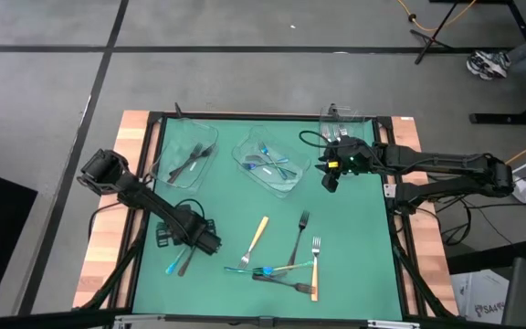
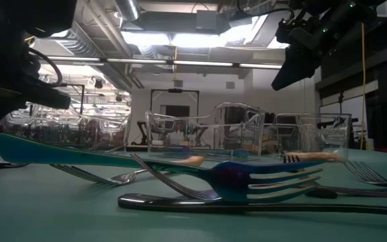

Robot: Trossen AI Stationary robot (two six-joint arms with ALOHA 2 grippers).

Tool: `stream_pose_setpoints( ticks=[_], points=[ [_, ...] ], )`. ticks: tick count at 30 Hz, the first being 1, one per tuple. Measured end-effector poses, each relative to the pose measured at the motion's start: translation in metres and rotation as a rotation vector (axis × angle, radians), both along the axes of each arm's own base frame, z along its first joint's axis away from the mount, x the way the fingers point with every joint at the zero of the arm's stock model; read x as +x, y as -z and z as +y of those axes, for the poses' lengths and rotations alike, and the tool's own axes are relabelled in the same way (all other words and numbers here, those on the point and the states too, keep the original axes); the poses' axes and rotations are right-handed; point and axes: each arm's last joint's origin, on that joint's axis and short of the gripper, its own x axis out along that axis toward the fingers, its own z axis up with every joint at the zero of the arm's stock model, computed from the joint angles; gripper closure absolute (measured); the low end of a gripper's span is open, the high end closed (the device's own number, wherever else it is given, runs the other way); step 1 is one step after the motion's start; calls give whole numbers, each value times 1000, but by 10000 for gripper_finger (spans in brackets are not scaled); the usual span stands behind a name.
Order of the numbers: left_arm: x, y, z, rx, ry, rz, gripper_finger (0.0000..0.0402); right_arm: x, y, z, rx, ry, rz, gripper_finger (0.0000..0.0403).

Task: Sort silverware by color (type)
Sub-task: Put the black fork into the left transparent bin

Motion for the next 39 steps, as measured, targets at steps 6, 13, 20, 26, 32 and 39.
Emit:
stream_pose_setpoints(
  ticks=[6, 13, 20, 26, 32, 39],
  points=[
    [-2, -1, -4, -15, 7, 6, 316, 0, 0, 0, 0, 0, 0, 288],
    [-6, -1, -11, -18, 40, 1, 316, 0, 0, 0, 0, 0, 0, 288],
    [-10, 0, -23, -41, 88, -16, 316, 0, 0, 0, 0, 0, 1, 288],
    [-16, 0, -34, -58, 134, -32, 316, 0, 0, 0, 1, -1, 1, 288],
    [-22, 0, -44, -64, 177, -37, 316, 0, 0, 0, 2, -2, 0, 288],
    [-19, 0, -41, -60, 166, -44, 316, 0, 0, 0, 2, -2, 0, 288]
  ],
)
